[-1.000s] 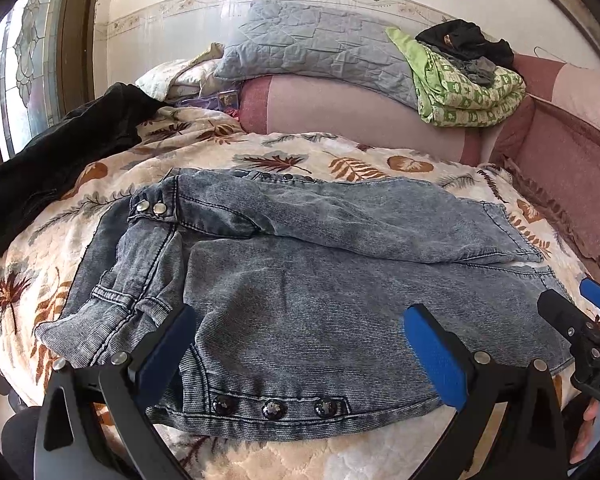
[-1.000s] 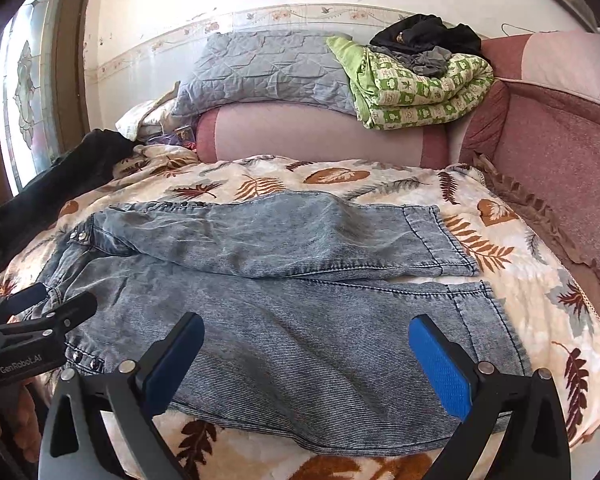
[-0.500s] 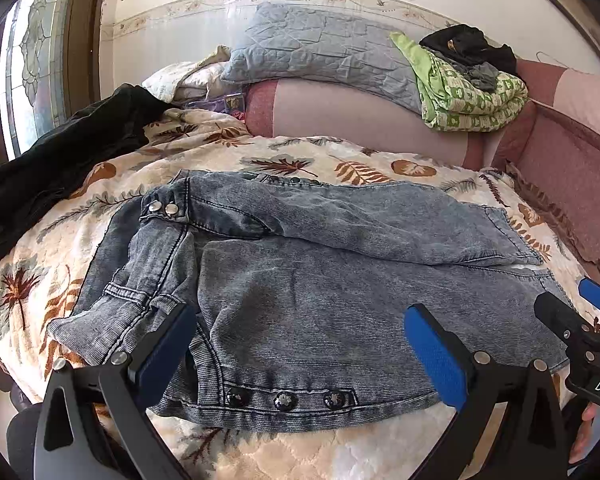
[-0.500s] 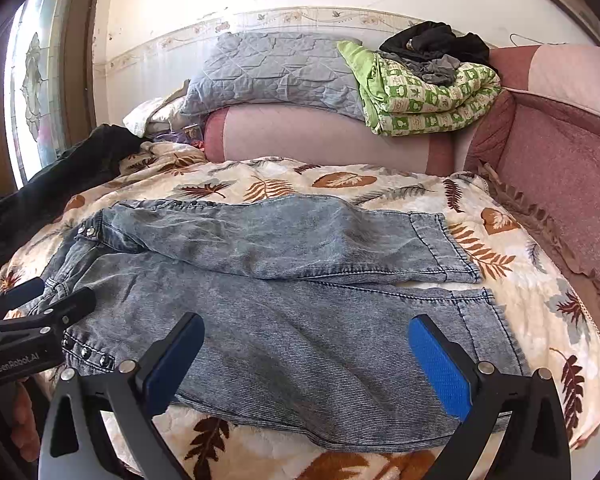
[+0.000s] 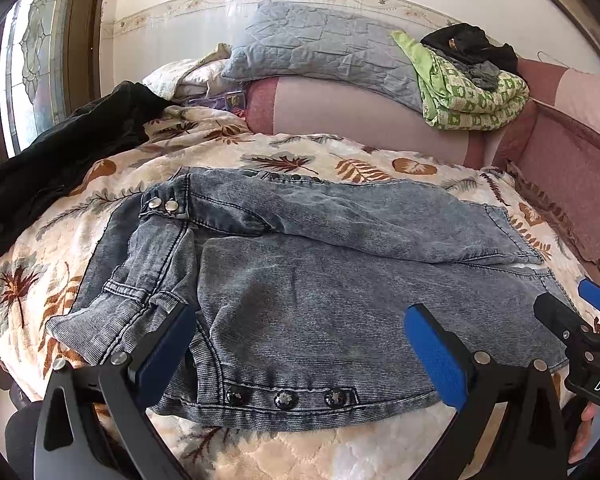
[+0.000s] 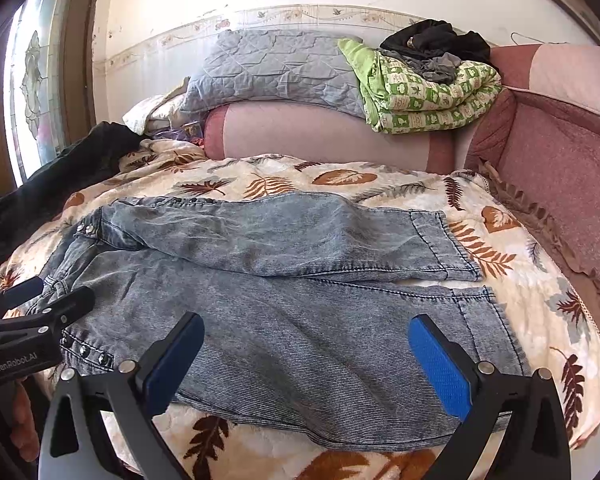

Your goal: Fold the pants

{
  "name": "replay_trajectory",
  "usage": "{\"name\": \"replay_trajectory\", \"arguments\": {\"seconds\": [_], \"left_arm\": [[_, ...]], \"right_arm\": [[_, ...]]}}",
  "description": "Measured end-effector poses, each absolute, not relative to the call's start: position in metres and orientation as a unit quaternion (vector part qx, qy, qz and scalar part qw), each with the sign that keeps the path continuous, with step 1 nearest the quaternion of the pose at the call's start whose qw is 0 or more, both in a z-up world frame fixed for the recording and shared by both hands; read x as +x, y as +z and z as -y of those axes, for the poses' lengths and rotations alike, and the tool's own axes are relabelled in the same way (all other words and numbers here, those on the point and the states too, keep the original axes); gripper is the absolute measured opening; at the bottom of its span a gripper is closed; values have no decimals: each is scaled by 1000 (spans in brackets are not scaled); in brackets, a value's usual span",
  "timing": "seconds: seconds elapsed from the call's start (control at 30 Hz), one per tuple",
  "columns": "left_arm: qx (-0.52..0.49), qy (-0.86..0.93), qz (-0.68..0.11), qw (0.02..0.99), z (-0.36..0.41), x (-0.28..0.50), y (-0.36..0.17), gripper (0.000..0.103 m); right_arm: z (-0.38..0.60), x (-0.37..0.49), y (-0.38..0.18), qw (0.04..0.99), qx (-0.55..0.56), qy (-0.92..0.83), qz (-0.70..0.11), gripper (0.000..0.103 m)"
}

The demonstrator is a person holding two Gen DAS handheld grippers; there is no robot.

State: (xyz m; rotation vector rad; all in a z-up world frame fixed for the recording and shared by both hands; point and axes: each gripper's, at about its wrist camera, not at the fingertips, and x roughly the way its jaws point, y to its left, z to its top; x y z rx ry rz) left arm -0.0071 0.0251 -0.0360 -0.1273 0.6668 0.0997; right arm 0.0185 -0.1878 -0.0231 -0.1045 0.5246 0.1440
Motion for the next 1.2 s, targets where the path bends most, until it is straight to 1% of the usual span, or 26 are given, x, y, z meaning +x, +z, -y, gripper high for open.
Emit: {"name": "replay_trajectory", "arguments": {"seconds": [1.03,1.1,1.2], "left_arm": [[-64,45,-327,942,-25,-7,-34,103],[-65,37,-333,940,-31,-6,-28,103],[-90,31,-342,935,-59,5,-14,103]], "right_arm": [[188,20,-25,961,-49,73,-262,103],[193,22,-23,958,-34,84,-273,103],[224,35,-20,939,51,122,-317,103]]}}
